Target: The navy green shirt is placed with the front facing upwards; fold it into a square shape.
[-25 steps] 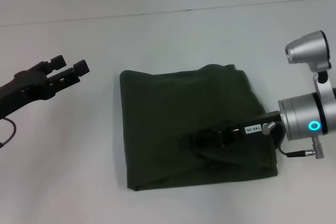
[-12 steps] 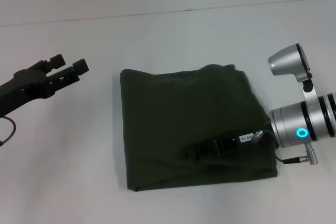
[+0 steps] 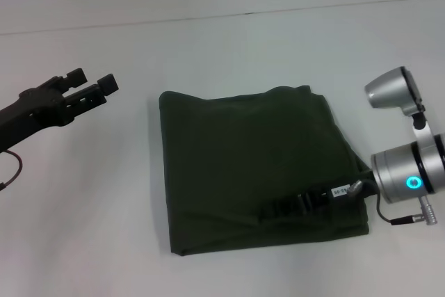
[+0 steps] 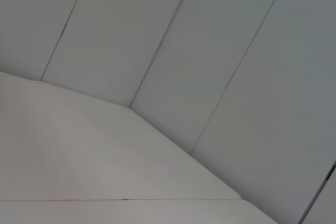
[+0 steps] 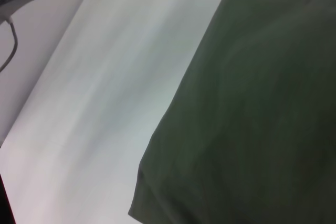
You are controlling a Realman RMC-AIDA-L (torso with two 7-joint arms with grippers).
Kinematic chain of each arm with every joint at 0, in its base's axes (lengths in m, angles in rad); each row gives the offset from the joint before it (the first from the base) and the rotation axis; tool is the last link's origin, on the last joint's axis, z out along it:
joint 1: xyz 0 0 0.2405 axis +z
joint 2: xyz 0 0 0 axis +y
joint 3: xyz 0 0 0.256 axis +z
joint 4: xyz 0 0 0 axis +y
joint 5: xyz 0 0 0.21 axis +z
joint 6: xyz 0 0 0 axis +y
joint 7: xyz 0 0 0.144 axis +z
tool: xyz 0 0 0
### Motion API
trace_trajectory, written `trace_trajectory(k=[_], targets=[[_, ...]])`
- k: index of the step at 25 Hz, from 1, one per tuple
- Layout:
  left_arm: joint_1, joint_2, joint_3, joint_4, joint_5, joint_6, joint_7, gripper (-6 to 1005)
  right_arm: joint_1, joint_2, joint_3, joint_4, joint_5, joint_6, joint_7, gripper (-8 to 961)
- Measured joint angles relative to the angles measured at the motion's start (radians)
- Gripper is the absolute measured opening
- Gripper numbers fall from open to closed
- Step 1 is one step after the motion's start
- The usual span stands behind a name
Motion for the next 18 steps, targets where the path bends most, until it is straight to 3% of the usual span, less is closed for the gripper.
trace_trajectory(k=[10,18], targets=[[0.000,0.000,-0.001,0.000,0.000,-0.009,0.001,917,-0.009,-0.006,0.004,-0.042,0.094,-0.093,-0.090,49],[-0.005,-0.002,-0.002,0.000,-0.004,-0.012,0.001,917,0.082,0.025,-0.008,-0.006,0.095,-0.004,-0.092,48]])
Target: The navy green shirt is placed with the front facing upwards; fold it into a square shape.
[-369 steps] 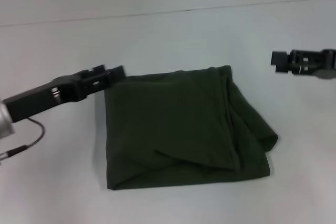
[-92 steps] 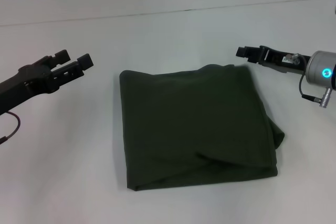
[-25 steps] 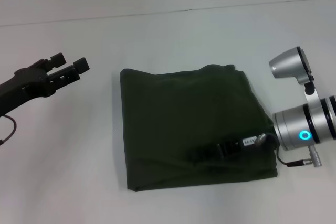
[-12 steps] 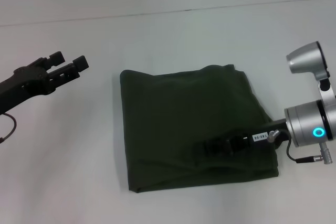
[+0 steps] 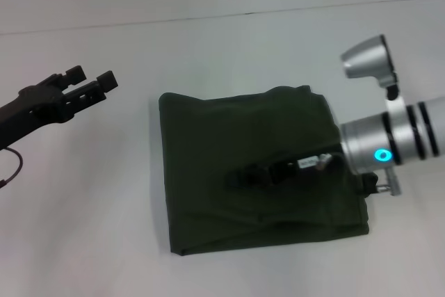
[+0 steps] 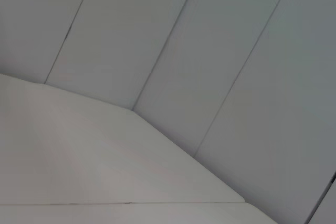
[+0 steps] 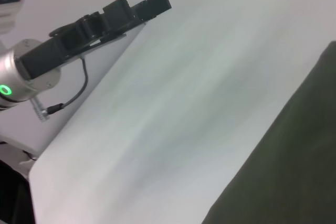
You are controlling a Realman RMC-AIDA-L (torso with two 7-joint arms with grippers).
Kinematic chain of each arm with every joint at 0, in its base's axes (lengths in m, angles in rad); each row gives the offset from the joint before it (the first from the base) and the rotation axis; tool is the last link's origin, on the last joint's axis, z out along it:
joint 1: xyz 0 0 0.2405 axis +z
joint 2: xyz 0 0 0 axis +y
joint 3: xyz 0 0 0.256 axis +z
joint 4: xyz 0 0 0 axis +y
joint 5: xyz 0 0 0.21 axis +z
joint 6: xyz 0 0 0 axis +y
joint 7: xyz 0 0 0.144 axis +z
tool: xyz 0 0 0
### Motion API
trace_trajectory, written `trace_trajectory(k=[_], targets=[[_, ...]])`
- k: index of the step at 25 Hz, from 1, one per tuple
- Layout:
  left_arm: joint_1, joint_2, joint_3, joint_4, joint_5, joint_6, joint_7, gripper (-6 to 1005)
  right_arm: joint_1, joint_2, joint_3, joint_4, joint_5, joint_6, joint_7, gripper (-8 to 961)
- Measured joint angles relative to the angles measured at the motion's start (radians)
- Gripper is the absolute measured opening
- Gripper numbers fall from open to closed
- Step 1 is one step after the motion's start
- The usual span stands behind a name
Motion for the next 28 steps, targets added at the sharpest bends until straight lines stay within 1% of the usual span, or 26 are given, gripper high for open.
trace_trajectory(k=[5,9,16,20,24,25,28], targets=[[-0.007,-0.002,0.001,0.000,0.003,-0.005,0.000,917,0.059,0.007,-0.049,0.066,0.000,0.089,-0.003,48],[-0.009,-0.002,0.004,0.000,0.004,-0.009,0.000,917,0.076,0.008,-0.086,0.091,0.000,0.115,0.000,47],[-0.009,-0.002,0.002,0.000,0.004,-0.009,0.000,917,0.065,0.005,-0.090,0.120,-0.006,0.166,0.008,42],[-0.009,-0.002,0.002,0.000,0.004,-0.009,0.000,917,0.065,0.005,-0.091,0.127,-0.007,0.172,0.008,39],[-0.009,-0.002,0.002,0.000,0.004,-0.009,0.000,917,0.051,0.003,-0.083,0.115,0.006,0.156,-0.014,40],[-0.009,-0.002,0.002,0.000,0.004,-0.009,0.000,917,0.033,0.001,-0.078,0.099,0.044,0.131,-0.044,40],[-0.007,-0.002,0.002,0.000,0.004,-0.009,0.000,917,0.013,-0.002,-0.078,0.076,0.085,0.115,-0.062,40]])
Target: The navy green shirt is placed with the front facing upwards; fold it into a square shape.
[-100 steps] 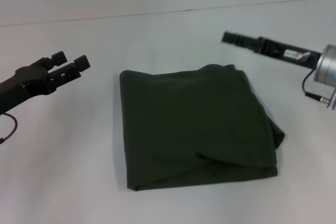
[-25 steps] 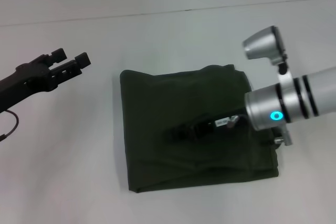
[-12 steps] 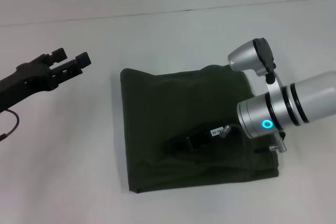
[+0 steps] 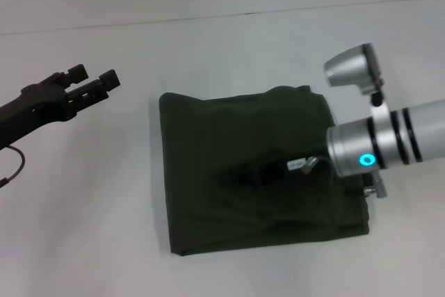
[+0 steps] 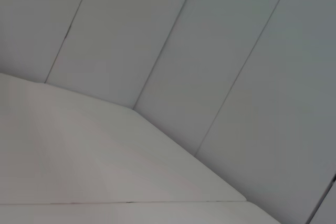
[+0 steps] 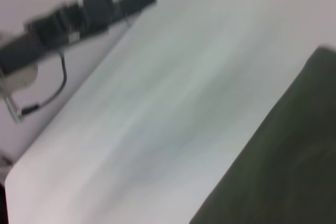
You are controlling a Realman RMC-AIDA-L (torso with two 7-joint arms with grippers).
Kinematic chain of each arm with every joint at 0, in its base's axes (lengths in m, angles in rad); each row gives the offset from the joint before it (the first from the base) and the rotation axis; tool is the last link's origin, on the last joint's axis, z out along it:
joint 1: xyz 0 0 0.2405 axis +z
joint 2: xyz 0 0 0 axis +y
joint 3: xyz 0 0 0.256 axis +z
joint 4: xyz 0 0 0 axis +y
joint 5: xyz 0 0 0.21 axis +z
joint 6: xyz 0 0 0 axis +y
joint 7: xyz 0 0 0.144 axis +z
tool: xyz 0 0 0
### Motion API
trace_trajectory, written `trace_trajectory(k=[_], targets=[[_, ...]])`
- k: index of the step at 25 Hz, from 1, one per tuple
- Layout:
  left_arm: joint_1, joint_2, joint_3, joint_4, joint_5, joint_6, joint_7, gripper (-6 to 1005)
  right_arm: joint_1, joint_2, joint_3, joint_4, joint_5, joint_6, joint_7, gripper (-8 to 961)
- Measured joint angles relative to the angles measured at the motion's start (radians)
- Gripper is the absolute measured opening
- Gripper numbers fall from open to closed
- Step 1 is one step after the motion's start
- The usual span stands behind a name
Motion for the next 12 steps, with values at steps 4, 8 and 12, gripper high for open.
trace_trajectory(k=[4,8,12], targets=[[0.003,0.000,0.000,0.000,0.000,0.000,0.000,917,-0.046,-0.002,0.009,-0.065,0.051,0.001,0.000,39],[0.004,0.000,0.000,0.000,0.000,0.000,0.000,917,-0.070,-0.005,0.039,-0.080,0.056,0.065,0.016,40],[0.003,0.000,0.000,0.000,0.000,0.000,0.000,917,-0.077,-0.008,0.046,-0.076,0.054,0.153,0.031,40]])
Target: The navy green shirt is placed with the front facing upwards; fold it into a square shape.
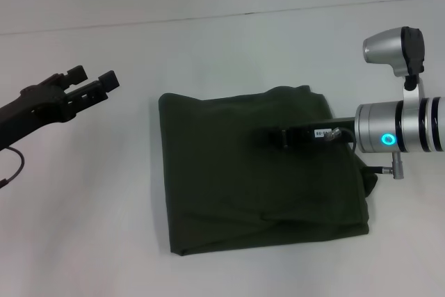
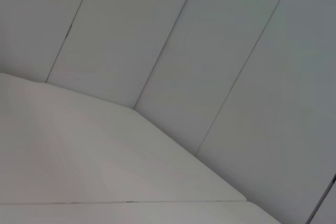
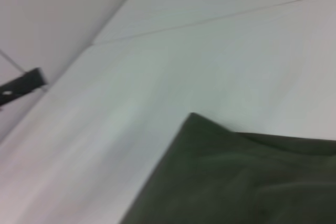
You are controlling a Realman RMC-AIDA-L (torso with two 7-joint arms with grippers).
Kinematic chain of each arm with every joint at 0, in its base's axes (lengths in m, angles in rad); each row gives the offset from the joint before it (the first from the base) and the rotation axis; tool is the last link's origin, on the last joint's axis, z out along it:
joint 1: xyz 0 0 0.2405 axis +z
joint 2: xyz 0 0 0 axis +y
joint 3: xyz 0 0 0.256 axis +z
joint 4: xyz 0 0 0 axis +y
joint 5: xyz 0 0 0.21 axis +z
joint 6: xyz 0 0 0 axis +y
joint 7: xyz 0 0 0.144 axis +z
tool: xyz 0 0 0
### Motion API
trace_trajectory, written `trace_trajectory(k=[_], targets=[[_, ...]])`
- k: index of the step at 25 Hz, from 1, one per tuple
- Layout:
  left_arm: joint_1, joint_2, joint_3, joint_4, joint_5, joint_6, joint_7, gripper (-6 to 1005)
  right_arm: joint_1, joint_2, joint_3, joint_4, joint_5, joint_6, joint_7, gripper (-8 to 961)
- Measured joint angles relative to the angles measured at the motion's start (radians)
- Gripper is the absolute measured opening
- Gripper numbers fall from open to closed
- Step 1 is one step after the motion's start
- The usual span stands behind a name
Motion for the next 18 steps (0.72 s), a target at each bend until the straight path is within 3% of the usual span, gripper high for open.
trace_trajectory(k=[8,18], targets=[[-0.004,0.000,0.000,0.000,0.000,0.000,0.000,917,-0.003,0.005,-0.011,0.024,-0.005,0.096,-0.002,39],[-0.004,0.005,-0.002,0.000,0.000,-0.012,0.000,917,-0.024,-0.005,0.008,-0.014,0.100,-0.090,-0.096,91]])
